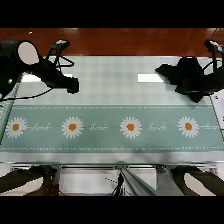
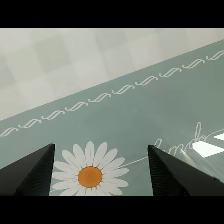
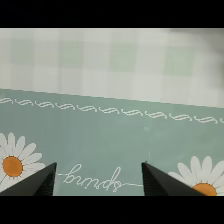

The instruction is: Fold the shirts.

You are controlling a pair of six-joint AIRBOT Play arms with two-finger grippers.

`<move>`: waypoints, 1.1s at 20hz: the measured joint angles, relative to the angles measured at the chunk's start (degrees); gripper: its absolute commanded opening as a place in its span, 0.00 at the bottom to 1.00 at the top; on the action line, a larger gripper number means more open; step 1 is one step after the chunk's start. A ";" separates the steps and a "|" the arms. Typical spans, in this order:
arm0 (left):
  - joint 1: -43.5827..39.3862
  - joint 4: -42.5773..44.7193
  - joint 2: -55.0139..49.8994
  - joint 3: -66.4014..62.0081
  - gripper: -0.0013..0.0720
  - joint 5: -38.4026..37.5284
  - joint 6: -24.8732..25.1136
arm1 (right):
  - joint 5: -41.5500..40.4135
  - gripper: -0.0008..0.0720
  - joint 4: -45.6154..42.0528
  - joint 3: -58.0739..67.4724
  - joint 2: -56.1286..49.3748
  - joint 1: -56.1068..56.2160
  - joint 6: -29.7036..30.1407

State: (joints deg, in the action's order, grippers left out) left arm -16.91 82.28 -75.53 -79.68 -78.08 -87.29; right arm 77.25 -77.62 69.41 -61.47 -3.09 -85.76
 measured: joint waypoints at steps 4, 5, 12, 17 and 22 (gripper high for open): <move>0.00 0.00 0.00 0.00 0.98 0.00 0.02 | 0.00 0.82 0.00 0.00 0.00 0.00 0.00; 0.00 0.00 0.00 0.00 0.98 0.00 0.00 | 0.00 0.82 0.00 0.00 0.00 0.00 0.00; -0.07 0.00 -0.04 0.00 0.98 2.14 0.00 | -13.18 0.82 -1.49 -0.02 -0.02 0.04 0.22; -0.07 0.00 -0.42 0.00 0.98 4.87 0.00 | -35.89 0.82 -19.67 0.20 -3.63 -4.42 -14.73; -0.04 0.00 -0.90 0.00 0.98 5.70 0.35 | -44.22 0.82 -17.68 1.16 -14.08 -13.31 -24.41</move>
State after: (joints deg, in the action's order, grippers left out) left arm -16.95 82.28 -76.42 -79.68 -72.38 -86.94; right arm 33.04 -95.31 70.57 -75.55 -16.40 -110.17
